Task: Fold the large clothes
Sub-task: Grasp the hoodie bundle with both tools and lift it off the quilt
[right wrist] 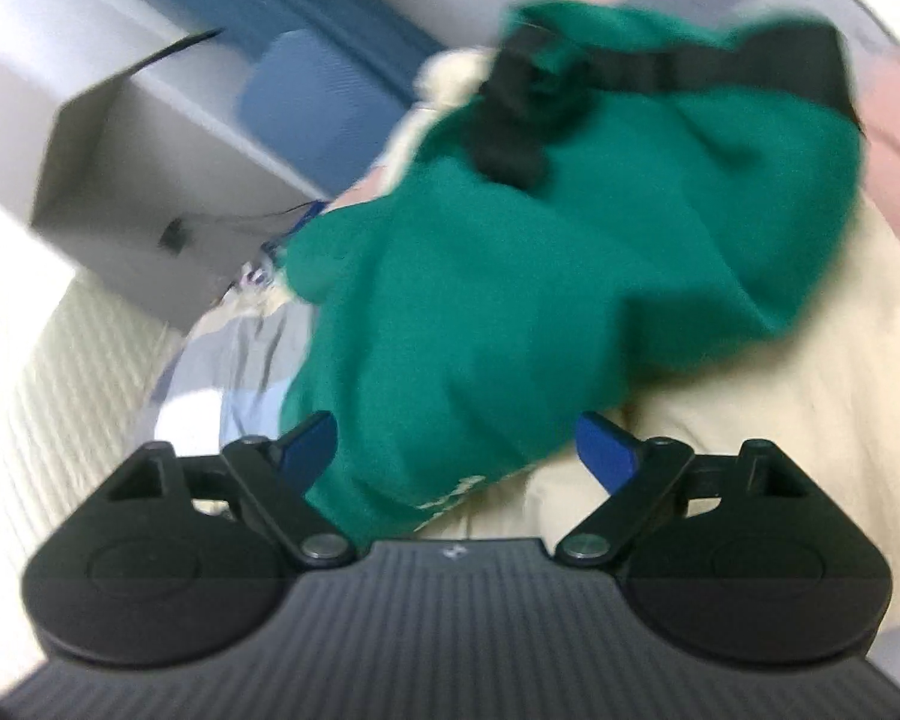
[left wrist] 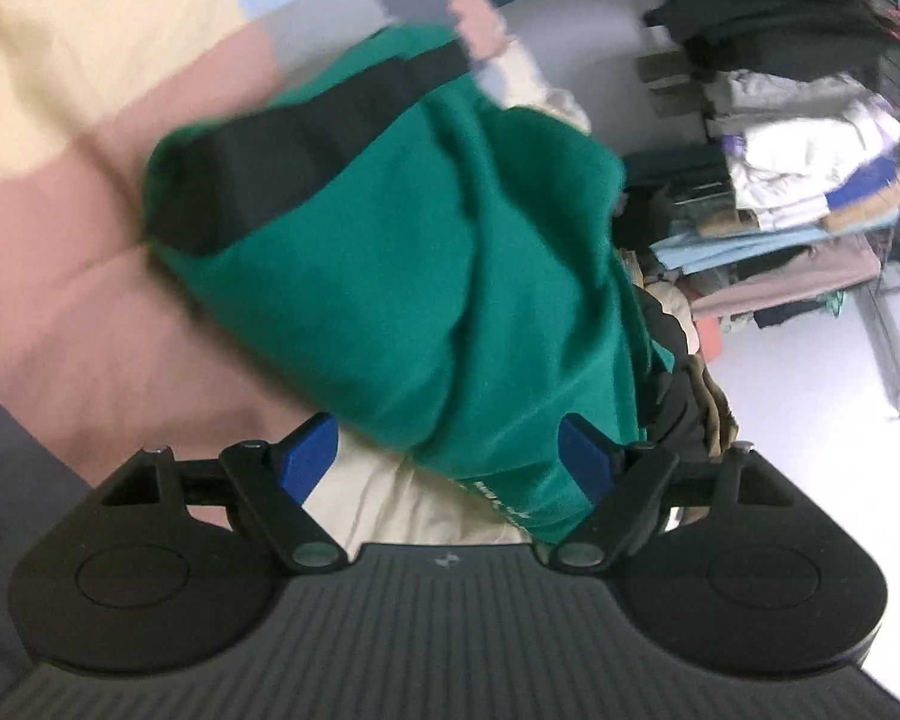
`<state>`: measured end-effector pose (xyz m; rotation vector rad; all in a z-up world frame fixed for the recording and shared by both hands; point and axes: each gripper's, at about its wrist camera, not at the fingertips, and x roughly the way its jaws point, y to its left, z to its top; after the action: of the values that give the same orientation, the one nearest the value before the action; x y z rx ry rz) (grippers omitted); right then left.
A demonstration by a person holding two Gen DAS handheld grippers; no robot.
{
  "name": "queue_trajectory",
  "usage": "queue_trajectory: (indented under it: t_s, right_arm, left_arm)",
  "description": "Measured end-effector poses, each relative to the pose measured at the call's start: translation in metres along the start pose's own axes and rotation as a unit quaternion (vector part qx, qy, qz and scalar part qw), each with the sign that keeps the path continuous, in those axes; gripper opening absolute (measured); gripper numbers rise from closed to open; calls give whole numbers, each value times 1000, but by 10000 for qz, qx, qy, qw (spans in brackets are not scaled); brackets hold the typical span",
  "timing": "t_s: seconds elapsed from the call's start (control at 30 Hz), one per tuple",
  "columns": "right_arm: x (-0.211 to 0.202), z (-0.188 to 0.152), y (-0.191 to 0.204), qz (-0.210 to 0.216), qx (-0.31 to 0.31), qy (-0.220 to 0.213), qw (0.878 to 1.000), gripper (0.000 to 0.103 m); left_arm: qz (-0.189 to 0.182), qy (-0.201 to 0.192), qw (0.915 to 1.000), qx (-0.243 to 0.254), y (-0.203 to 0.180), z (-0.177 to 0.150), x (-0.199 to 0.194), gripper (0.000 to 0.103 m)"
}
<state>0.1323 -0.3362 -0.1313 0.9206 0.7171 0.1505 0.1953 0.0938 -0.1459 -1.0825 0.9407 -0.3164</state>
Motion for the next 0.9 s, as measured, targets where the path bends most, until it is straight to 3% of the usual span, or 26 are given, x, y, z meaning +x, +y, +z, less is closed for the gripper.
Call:
queue_trajectory:
  t_s: [0.13,0.27,0.47,0.6,0.63,0.7,0.73,0.8,0.87,0.9]
  right_arm:
    - [-3,10,-37,-139,1123,-394,9928,88]
    - [-5,18,-60,-155,1703,-865,9815,91]
    - [19,25,-59,7,1670,-847,9823,91]
    - [33,44,-62,-31,1605,-924,9827,91]
    - [33,44,-62,-61,1545,-918,9837,91]
    - [34,45,-60,-84,1451,-937,9849,91]
    - [33,45,-57,-74,1343,-948,9864,89]
    - [29,45,-54,-75,1119,-1013,9885,77]
    - [21,45,-48,-37,909,-1113,9896,52]
    - [15,45,-46,2,828,-1133,9901,45]
  left_arm:
    - [-421,-117,9916,-1214,37,2,11,84]
    - [-521,-345,9859,-1553,54,8,23,84]
    - [-670,-670,9867,-1321,48,22,38,82]
    - [-575,-684,9896,-1123,44,31,43,82]
    - [-550,-716,9901,-1074,43,31,43,81]
    - [-425,-796,9915,-935,39,32,42,68]
    - [-350,-818,9923,-858,37,32,41,64]
    - [-210,-853,9937,-695,33,34,36,43]
    - [-170,-935,9943,-475,25,34,30,35]
    - [-131,-974,9946,-325,21,33,27,30]
